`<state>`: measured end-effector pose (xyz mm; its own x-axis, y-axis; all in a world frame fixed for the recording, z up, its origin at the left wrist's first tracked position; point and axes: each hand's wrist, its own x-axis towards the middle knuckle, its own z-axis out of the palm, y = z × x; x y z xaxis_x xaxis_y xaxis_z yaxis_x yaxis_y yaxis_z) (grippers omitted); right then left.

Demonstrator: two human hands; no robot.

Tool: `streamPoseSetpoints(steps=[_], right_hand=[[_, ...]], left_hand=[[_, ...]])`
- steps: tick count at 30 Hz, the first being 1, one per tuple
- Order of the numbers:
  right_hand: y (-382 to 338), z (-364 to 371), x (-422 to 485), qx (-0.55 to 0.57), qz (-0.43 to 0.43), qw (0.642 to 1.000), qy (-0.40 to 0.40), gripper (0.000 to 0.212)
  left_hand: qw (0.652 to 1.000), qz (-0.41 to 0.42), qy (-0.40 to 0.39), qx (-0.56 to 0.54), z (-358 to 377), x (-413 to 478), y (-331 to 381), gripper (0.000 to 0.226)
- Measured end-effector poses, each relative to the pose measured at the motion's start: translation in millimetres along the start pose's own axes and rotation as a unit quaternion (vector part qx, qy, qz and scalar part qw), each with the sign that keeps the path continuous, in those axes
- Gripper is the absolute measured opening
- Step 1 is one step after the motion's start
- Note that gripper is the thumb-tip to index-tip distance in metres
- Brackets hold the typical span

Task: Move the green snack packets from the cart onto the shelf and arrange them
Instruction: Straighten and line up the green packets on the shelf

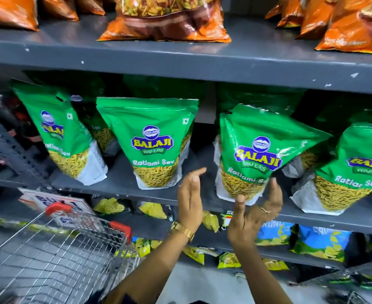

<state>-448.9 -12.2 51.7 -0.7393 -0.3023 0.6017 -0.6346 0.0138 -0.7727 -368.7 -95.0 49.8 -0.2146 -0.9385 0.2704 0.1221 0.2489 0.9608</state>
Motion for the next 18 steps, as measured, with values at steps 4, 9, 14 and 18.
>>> streamPoseSetpoints(steps=[4, 9, 14, 18], right_hand=[[-19.0, 8.0, -4.6, -0.013, -0.039, 0.999, 0.007, 0.071], [-46.7, 59.1, -22.3, 0.127, -0.004, 0.975, -0.181, 0.061], [-53.4, 81.3, -15.8, 0.135, 0.047, 0.983, -0.117, 0.053], [-40.1, 55.7, -6.0, 0.135, 0.038, 0.990, 0.005, 0.026]], left_hand=[[0.993, 0.084, 0.075, 0.038, -53.9, -2.6, 5.5, 0.034], [0.978, 0.059, 0.192, 0.061, -91.7, 17.0, -5.3, 0.048], [0.972, 0.079, 0.191, 0.109, -94.5, 27.0, 0.4, 0.059], [0.977, 0.140, 0.060, 0.148, -60.4, 7.2, -0.1, 0.029]])
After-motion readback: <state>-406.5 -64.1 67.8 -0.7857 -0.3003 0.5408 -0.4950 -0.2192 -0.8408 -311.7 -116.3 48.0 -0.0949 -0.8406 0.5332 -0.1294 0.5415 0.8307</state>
